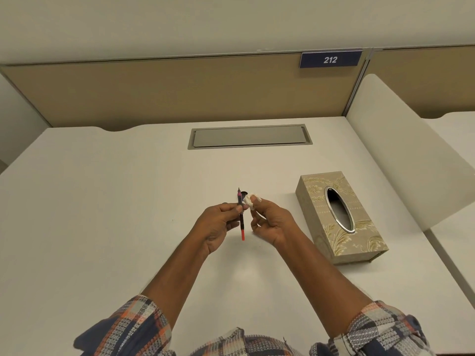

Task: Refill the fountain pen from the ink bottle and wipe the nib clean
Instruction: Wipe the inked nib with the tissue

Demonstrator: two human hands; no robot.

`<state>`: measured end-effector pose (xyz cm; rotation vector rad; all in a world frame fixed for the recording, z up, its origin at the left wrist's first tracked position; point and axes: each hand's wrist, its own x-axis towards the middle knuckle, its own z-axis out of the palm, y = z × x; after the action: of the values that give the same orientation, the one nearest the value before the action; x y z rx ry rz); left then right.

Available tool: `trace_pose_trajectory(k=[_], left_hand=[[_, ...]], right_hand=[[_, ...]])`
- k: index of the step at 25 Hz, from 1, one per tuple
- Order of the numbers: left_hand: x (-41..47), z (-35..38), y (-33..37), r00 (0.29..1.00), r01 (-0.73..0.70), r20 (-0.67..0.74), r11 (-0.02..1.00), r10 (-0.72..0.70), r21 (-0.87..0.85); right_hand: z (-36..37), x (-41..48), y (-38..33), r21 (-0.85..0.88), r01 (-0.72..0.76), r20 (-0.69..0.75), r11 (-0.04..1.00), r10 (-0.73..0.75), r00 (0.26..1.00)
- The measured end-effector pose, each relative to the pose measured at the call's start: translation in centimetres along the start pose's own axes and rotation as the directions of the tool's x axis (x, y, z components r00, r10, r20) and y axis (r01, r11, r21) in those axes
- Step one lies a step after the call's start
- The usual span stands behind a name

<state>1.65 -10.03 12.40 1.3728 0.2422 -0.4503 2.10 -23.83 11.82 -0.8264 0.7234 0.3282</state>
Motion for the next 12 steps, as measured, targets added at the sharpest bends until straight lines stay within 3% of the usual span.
trace_pose_trajectory(k=[7,12], left_hand=[[-0.1,0.8,0.1,0.999,-0.047,0.016,0.994,0.049,-0.097],[0.2,0.9,-0.4,0.998,-0.056,-0.008,0.989,0.056,-0.135]], right_hand=[[0.1,0.1,1.0,-0.186,0.254,-0.059,0.949,-0.269,0.961],[0.6,0.1,1.7,-0.313,0.309,-0.069,0.898,-0.346,0.936]])
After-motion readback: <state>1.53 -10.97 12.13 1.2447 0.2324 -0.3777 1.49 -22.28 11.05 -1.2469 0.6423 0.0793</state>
